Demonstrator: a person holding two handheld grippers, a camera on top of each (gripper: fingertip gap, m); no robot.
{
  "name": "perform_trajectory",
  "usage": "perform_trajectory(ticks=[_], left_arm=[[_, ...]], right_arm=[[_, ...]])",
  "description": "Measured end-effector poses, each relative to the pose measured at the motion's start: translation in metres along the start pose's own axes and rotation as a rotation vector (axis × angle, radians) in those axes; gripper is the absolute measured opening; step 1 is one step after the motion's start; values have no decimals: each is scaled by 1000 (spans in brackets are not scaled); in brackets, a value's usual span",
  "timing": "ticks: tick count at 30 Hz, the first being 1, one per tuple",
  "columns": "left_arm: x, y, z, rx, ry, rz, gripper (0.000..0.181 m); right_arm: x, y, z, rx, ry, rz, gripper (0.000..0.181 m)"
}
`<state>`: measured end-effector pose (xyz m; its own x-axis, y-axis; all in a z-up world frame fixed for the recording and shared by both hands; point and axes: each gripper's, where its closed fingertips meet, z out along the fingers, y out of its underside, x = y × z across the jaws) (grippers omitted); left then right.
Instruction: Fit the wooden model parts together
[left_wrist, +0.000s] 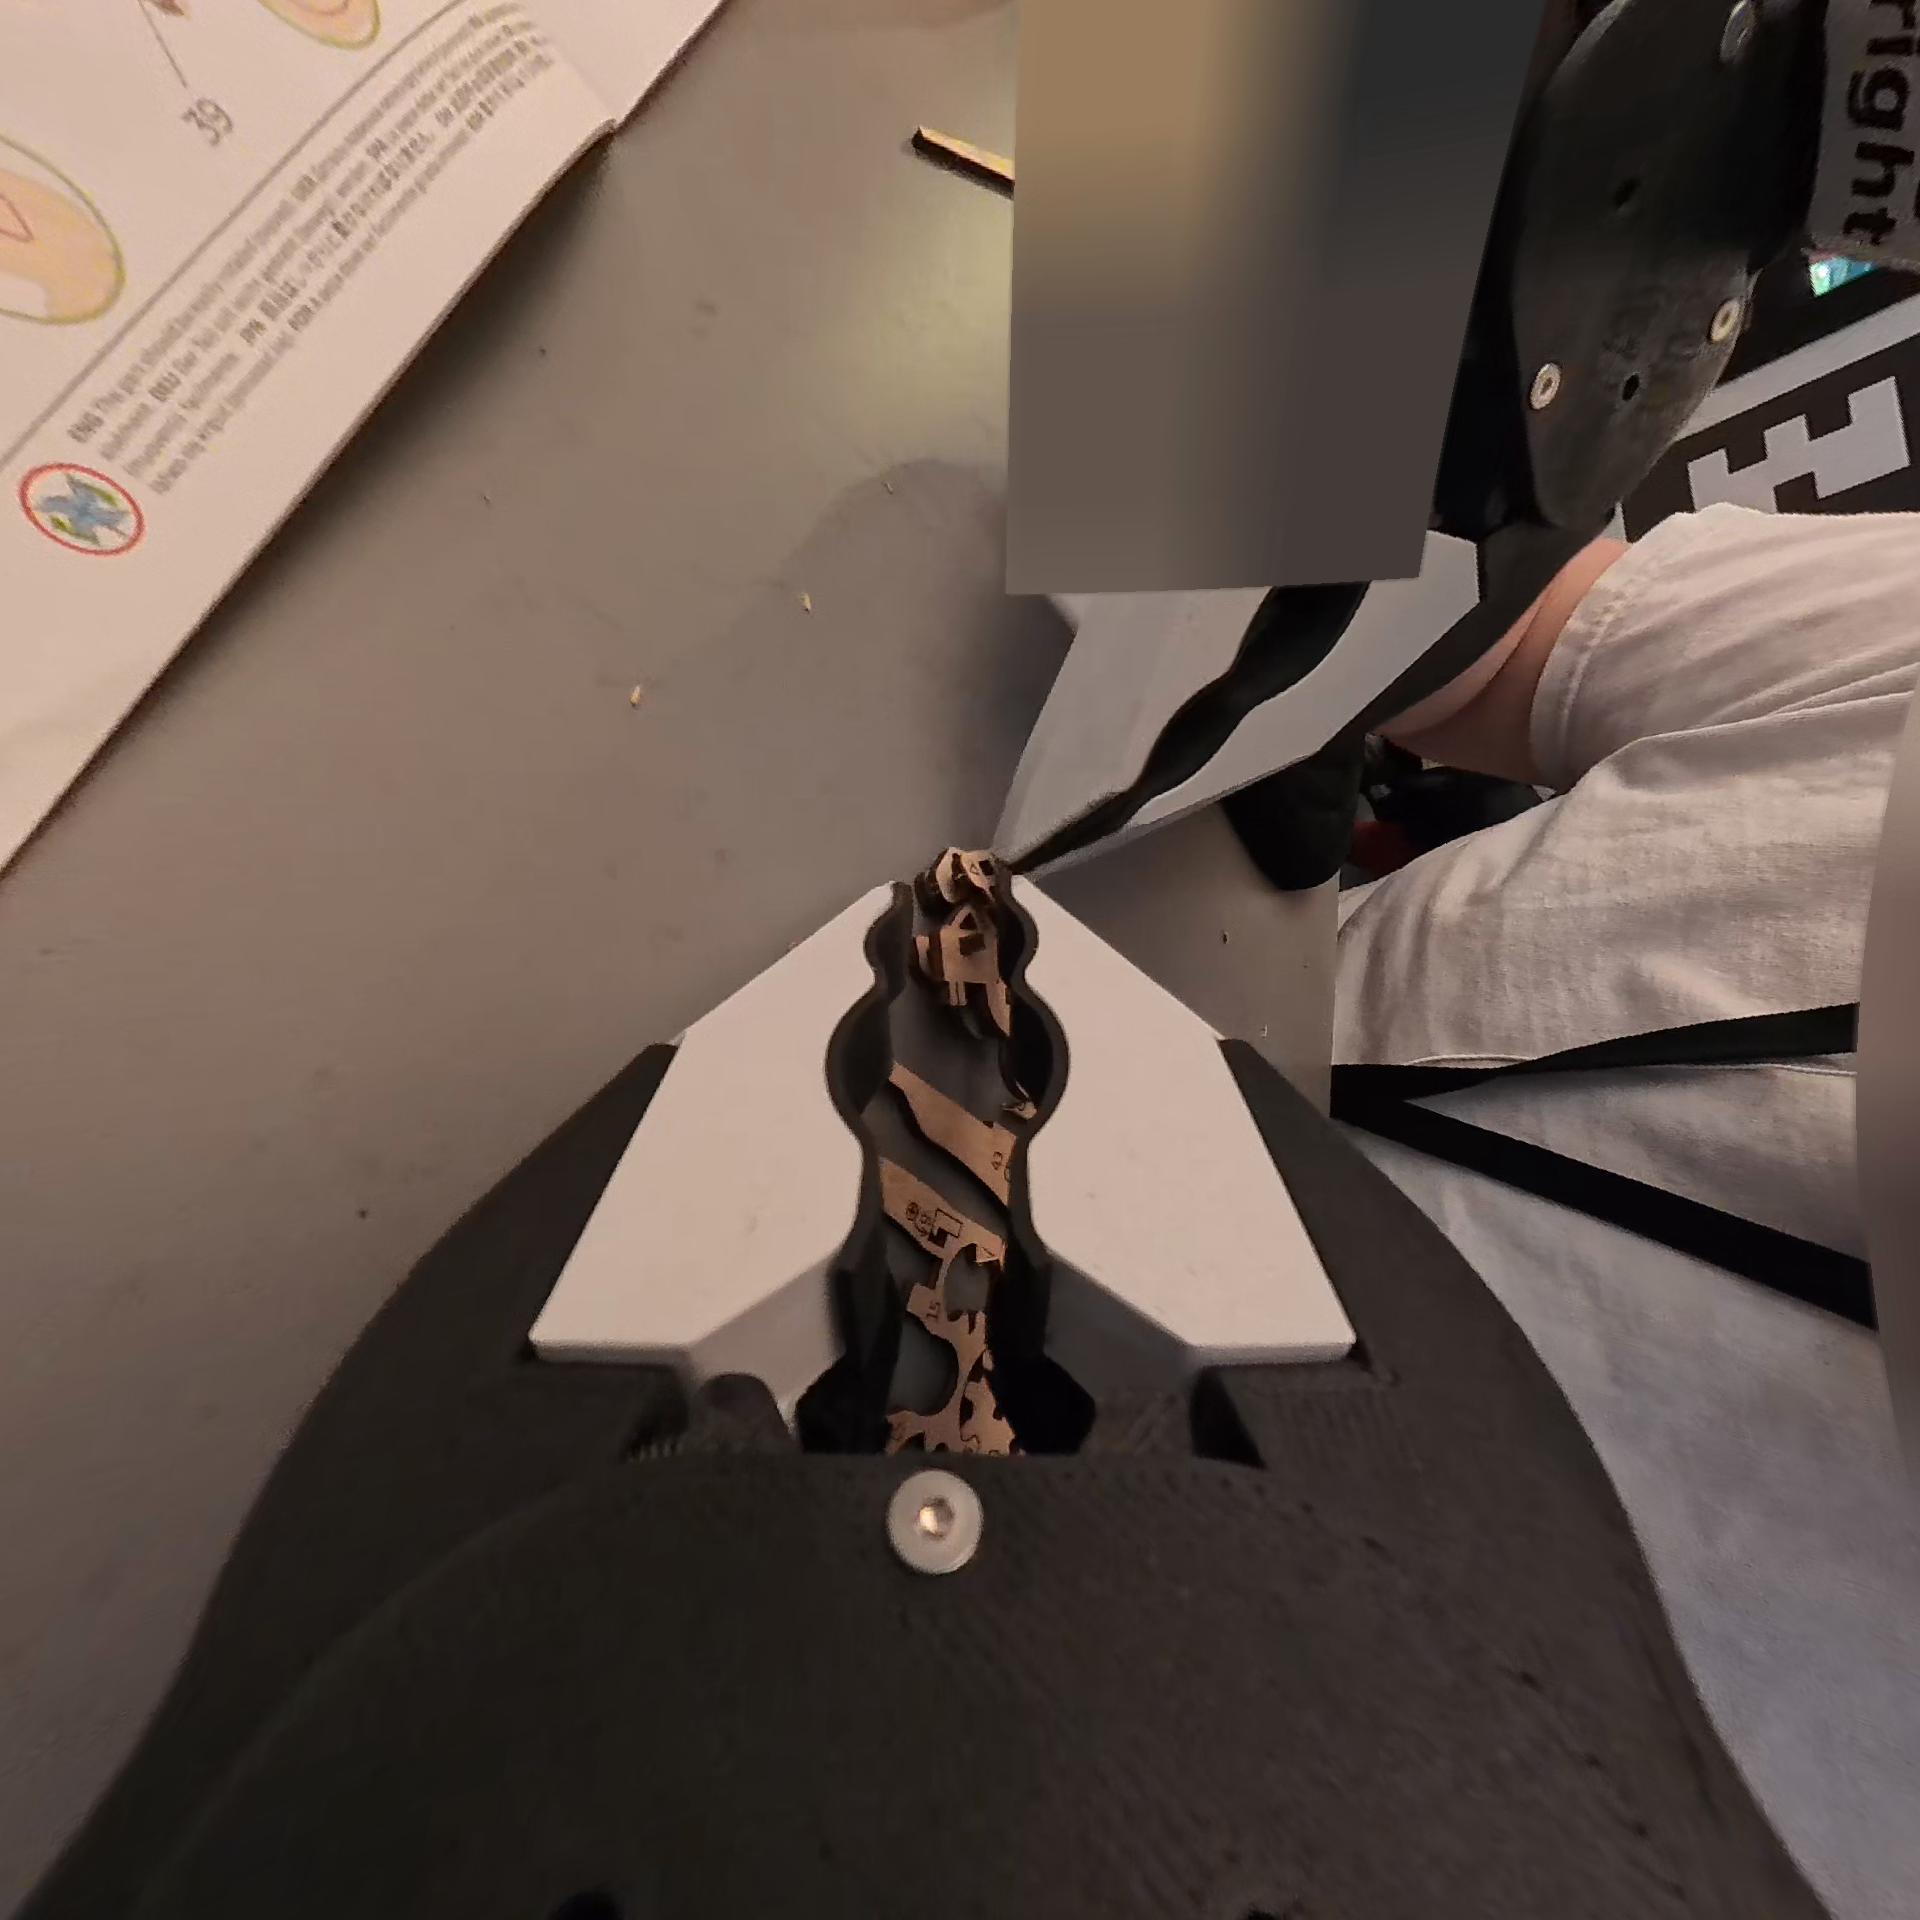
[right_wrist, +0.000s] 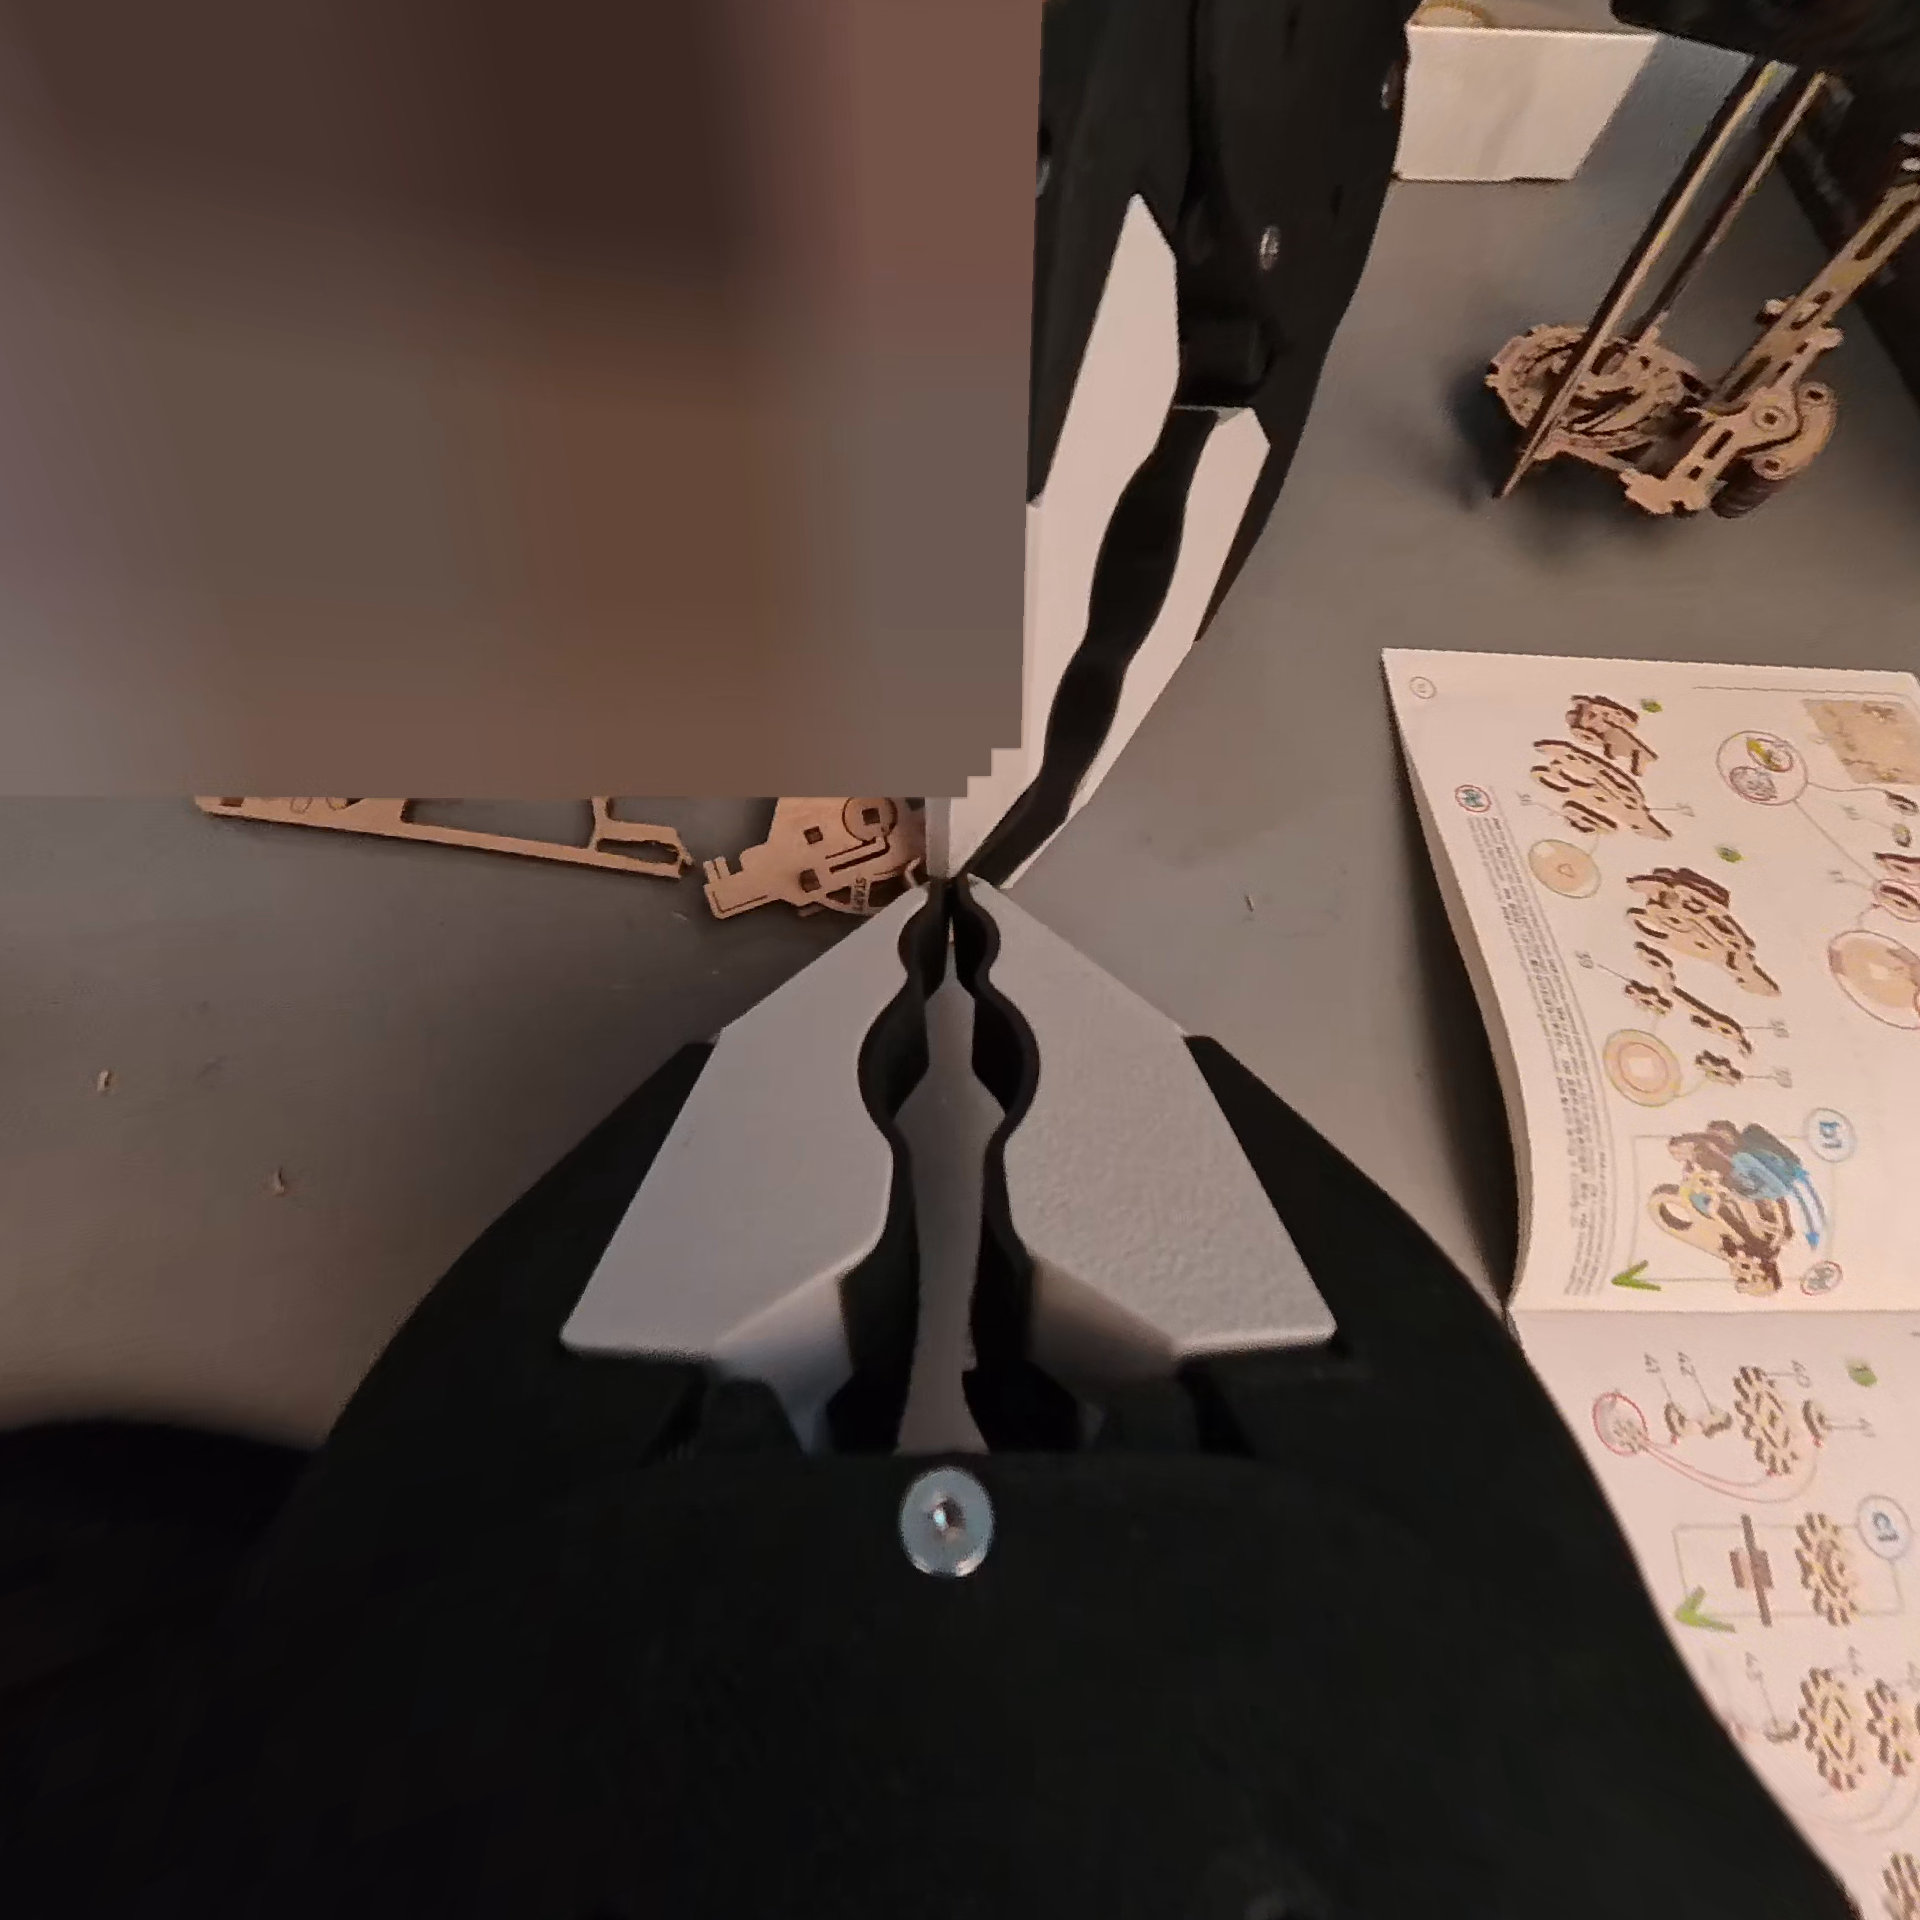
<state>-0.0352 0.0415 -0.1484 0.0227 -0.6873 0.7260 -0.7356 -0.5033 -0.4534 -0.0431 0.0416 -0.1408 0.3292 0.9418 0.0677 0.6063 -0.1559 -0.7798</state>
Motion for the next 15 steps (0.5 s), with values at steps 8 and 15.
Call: perform_trajectory(ticks=[8,15], left_arm=[[4,4,0,-25,31,10,15],[-4,-2,-24,-3,-45,42,26]], right_arm=[[-7,-1,-3,36,-126,-101,11],[-8,-8,0,71,-232,-172,19]])
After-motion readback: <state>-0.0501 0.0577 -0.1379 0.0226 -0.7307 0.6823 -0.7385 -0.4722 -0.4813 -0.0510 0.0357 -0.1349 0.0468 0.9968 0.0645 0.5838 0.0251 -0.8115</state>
